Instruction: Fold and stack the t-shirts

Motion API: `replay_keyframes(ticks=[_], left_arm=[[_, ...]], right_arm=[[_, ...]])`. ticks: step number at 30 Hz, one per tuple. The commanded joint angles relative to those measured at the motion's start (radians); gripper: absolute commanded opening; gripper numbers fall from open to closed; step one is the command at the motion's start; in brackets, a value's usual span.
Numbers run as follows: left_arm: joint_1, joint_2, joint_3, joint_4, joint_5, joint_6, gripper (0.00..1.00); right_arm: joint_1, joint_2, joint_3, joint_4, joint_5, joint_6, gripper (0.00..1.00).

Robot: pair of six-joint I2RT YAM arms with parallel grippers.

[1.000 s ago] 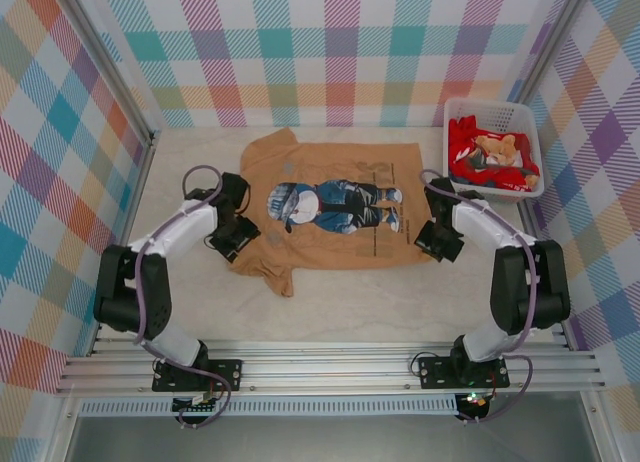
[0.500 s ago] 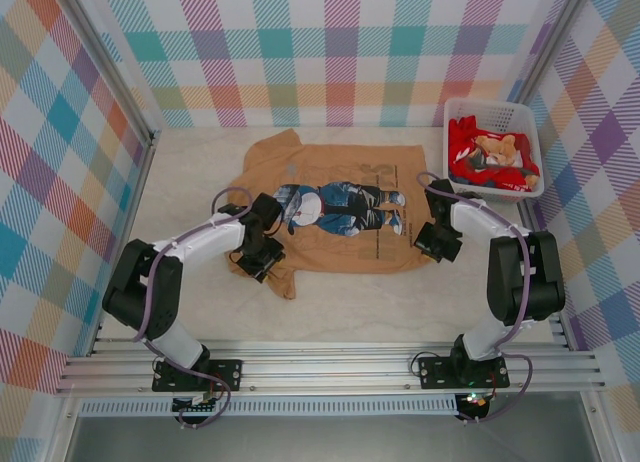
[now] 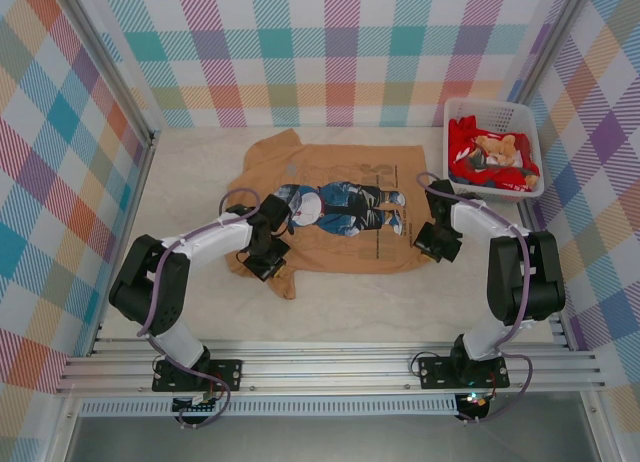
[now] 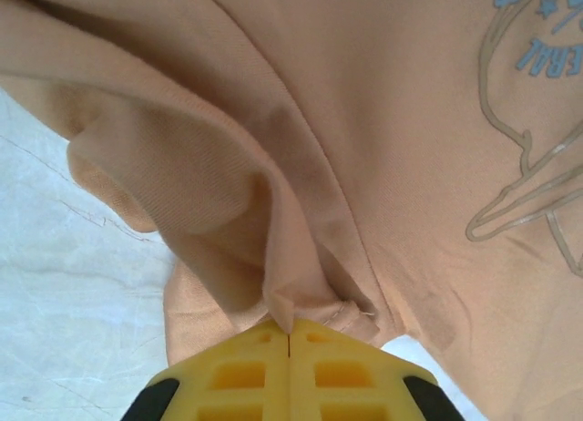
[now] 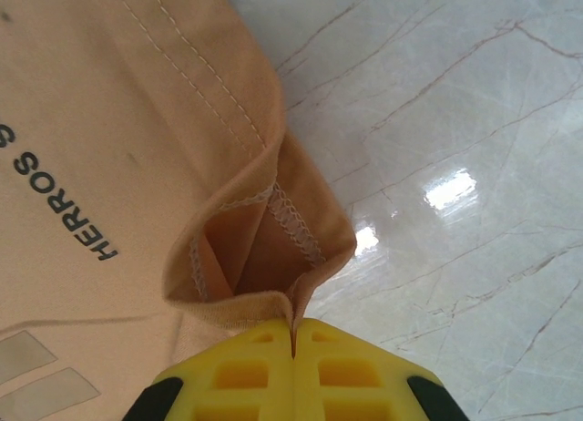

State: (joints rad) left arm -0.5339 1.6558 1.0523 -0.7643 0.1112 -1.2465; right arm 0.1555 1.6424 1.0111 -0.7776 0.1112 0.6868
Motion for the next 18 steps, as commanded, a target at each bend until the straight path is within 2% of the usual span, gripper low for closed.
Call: replay_keyframes(ticks=[1,6,12,18], left_arm=[[-0.007,-0.036,0.023,-0.084,-0.033,0.024,0.0],[-0.008,-0.177,-0.018,-0.214,-0.024,0.076,0.0],[-0.006,-0.401,-0.196,-0.324,0.024,0.087,0.0],[-0.001,-0.45,-0.308,-0.315,-0.004,0.089,0.0]], right_arm=[[-0.01,0.011,-0.011,-0.005,-0.004,-0.015,0.0],[-0.017,0.02,-0.017,-0.018,0.007,-0.022,0.0],[-0.024,0.044,-0.023,-0.026,0.014,-0.027,0.0],[-0.025,0.085,-0.01,-0.038,0.026,-0.023,0.0]])
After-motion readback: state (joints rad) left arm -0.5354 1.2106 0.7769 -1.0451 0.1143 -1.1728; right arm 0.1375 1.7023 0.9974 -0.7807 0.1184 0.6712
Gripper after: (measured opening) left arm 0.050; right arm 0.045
